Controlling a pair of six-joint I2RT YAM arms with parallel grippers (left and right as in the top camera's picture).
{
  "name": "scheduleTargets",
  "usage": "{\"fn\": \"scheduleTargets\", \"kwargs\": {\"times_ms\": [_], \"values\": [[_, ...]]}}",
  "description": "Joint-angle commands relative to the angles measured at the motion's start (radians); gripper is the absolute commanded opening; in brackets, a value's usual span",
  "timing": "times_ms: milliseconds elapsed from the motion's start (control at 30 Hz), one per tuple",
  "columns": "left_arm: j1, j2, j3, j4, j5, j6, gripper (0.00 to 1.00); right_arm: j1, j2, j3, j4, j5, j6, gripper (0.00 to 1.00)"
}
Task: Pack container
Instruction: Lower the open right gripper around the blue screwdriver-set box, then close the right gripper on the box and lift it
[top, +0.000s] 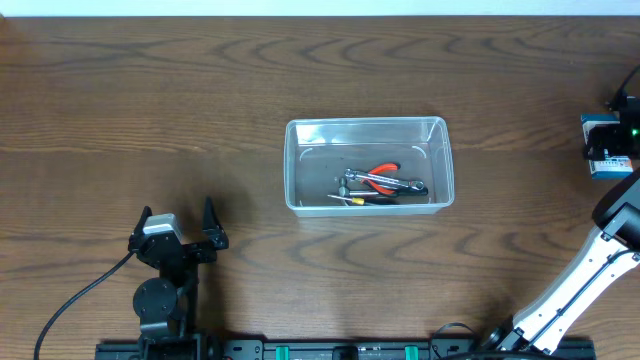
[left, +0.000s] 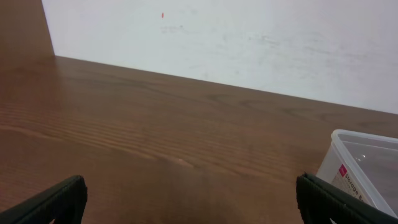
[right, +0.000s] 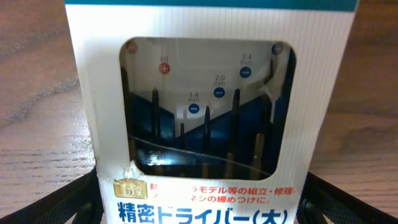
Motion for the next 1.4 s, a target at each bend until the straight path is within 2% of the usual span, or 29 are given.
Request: {"fn": "scheduleTargets", "kwargs": {"times_ms": [0,167,333,467,633,867,933,1033,1367], "values": [[0.006,-0.006,-0.015,-0.041,-0.016,0.005,0.98,0.016,0.043,0.011,0.016,0.023,-0.012,0.91],[0.006,-0.006,-0.015,-0.040,-0.016,0.005,0.98,0.029,0.043,0.011,0.031,0.039,-0.008,0.82],[0.006,-0.006,-0.015,-0.041,-0.016,0.005,0.98,0.043,0.043,0.012,0.040,0.074,0.012,0.80],[0.006,-0.006,-0.015,-0.041,-0.016,0.005,0.98,0.048,0.043,0.022,0.041,0.083,0.027,0.70],[0.006,-0.006,-0.015,-0.041,-0.016,0.005,0.98,0.048,0.043,0.059,0.025,0.082,0.042,0.69],[0.006,-0.006,-0.015,-0.041,-0.016,0.005,0.98,0.048,0.042,0.229,-0.054,0.019,0.063,0.68],[0.006,-0.006,-0.015,-0.040,-0.016,0.005,0.98,0.054,0.042,0.304,-0.092,-0.002,0.063,0.62],[0.006,-0.006,-0.015,-0.040,-0.016,0.005,0.98,0.073,0.037,0.392,-0.136,-0.003,0.063,0.60],[0.006,-0.006,-0.015,-0.041,-0.016,0.005,0.98,0.262,-0.036,0.599,-0.246,-0.069,0.044,0.62]]}}
